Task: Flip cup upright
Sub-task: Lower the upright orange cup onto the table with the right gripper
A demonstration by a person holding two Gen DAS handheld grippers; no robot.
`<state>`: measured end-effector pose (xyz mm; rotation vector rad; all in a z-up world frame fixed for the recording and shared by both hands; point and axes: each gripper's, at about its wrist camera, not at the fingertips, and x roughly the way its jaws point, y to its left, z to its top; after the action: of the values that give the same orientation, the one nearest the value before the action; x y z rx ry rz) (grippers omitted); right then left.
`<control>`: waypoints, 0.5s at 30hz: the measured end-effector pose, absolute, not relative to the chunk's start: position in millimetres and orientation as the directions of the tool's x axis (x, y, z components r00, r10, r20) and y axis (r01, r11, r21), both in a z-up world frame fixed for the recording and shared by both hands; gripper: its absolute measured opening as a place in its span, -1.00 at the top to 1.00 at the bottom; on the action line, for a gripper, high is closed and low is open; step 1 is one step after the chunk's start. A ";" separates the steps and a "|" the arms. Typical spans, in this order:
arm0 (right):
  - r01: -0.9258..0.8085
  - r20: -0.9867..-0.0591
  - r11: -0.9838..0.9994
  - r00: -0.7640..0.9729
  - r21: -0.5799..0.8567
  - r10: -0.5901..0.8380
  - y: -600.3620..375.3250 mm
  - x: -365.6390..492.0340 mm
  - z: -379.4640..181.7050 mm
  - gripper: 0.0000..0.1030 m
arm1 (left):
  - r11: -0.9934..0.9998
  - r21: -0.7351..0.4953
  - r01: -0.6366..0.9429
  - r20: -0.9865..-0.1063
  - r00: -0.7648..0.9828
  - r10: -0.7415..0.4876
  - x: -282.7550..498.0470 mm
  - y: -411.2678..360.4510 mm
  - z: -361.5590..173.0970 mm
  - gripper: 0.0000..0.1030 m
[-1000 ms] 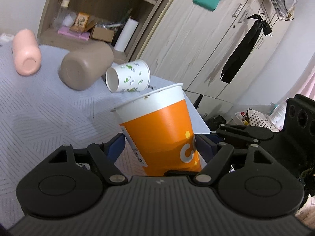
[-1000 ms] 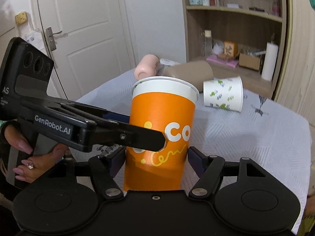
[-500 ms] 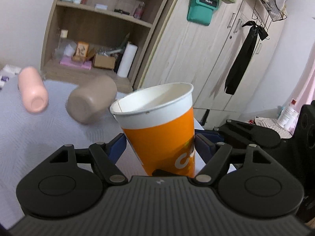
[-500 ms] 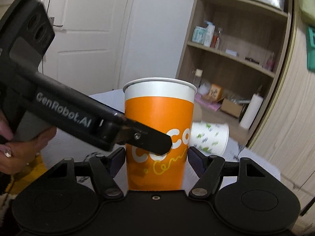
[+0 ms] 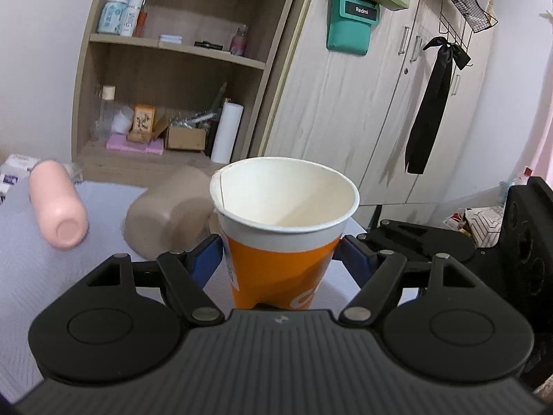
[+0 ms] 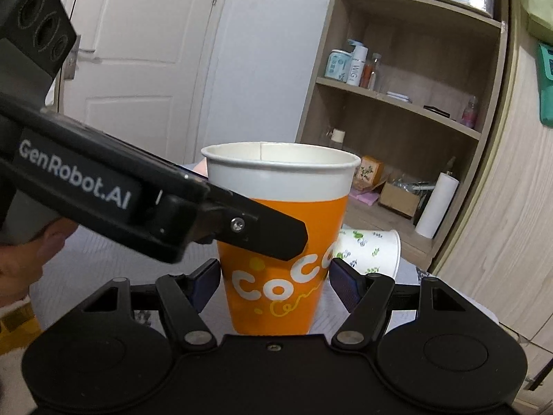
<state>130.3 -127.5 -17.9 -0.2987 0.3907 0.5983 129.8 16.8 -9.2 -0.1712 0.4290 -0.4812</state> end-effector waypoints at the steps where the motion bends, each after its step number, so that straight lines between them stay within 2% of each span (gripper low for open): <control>1: -0.595 -0.430 0.790 0.757 -0.146 0.491 -128.9 132.8 -17.8 -0.45 | 0.876 -0.247 0.414 -0.352 0.804 -0.479 131.2 16.1 -7.8 -0.44; 8: -0.603 -0.394 0.791 0.755 -0.102 0.525 -136.0 147.0 -25.8 -0.45 | 0.877 -0.195 0.439 -0.336 0.810 -0.480 141.1 11.9 -3.7 -0.45; 11: -0.603 -0.430 0.794 0.738 -0.076 0.520 -136.6 154.2 -29.8 -0.45 | 0.874 -0.211 0.437 -0.356 0.799 -0.485 149.0 10.5 -9.8 -0.45; 15: -0.605 -0.432 0.793 0.734 -0.065 0.524 -136.6 152.5 -33.6 -0.45 | 0.877 -0.216 0.430 -0.351 0.804 -0.480 148.0 10.1 -15.8 -0.45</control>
<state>152.5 -136.6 -33.6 -0.2072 0.4106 0.6260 148.0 10.1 -15.8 -0.1282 0.4096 -0.4888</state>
